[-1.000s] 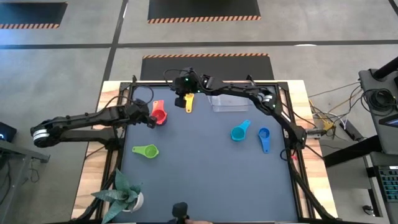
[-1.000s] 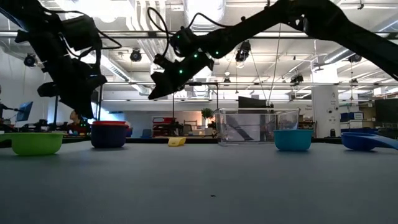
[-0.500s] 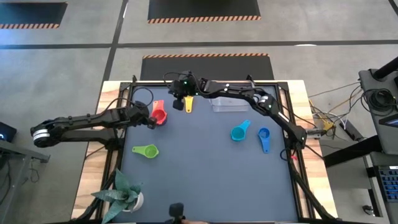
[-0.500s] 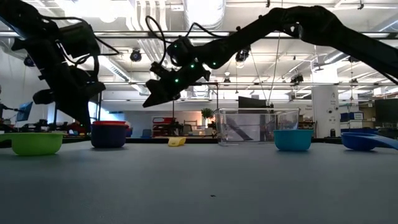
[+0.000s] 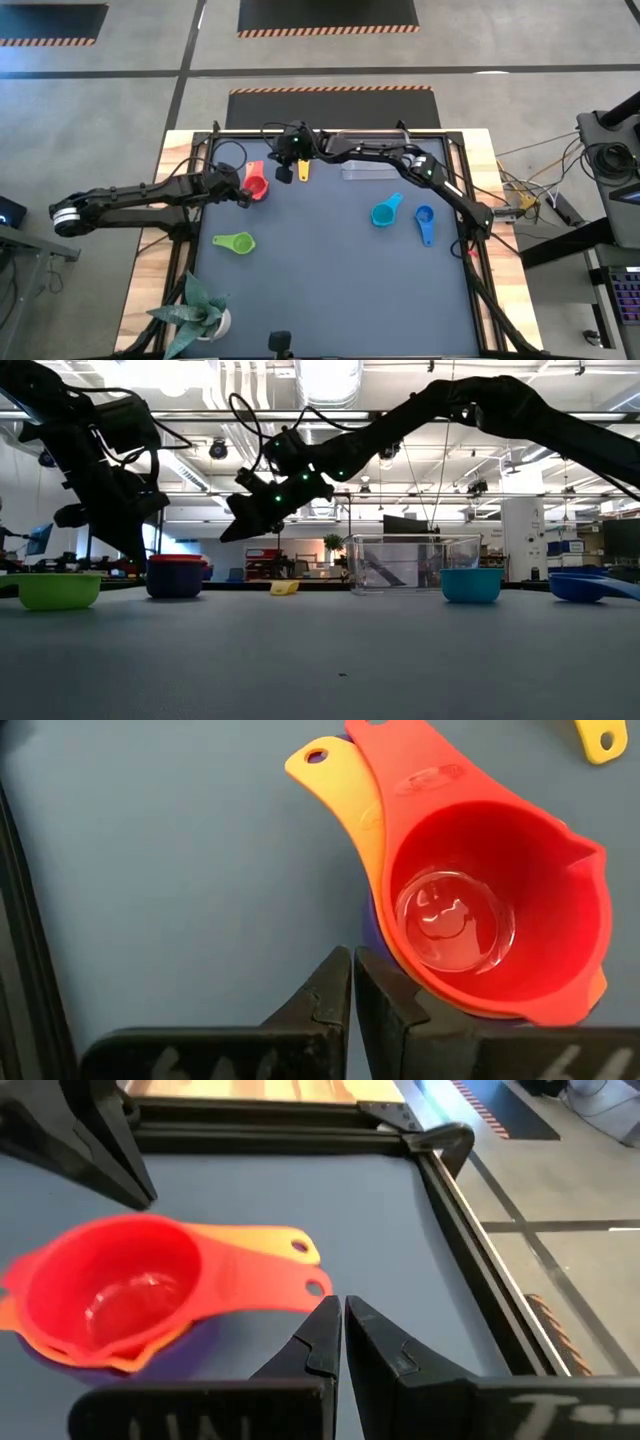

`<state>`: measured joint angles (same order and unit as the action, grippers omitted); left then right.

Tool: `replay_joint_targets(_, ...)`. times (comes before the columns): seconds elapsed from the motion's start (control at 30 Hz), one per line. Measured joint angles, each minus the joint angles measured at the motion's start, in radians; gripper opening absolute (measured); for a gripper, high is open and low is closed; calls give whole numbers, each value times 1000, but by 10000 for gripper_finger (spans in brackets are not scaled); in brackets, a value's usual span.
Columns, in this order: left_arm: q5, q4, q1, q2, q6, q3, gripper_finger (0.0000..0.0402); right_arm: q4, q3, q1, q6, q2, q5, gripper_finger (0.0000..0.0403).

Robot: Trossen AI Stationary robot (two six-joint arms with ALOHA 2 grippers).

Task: Nest measuring cups in basket
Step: Stack the red measuring cup on top of the orange measuring cup

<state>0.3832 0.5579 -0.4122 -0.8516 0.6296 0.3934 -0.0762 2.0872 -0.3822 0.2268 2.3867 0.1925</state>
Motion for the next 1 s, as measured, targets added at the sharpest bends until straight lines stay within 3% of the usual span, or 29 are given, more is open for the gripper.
replay_joint_targets(0.23,0,0,0,0,-18,2,0,7,0,1,-37,0,0,9)
replay_joint_targets(0.77,0,-42,0,12,-76,3,0,-70,39,-5,-306,-2,-1,9)
replay_joint_targets(1.0,-1,-34,0,72,-82,3,0,-137,84,-9,-299,-6,-1,9)
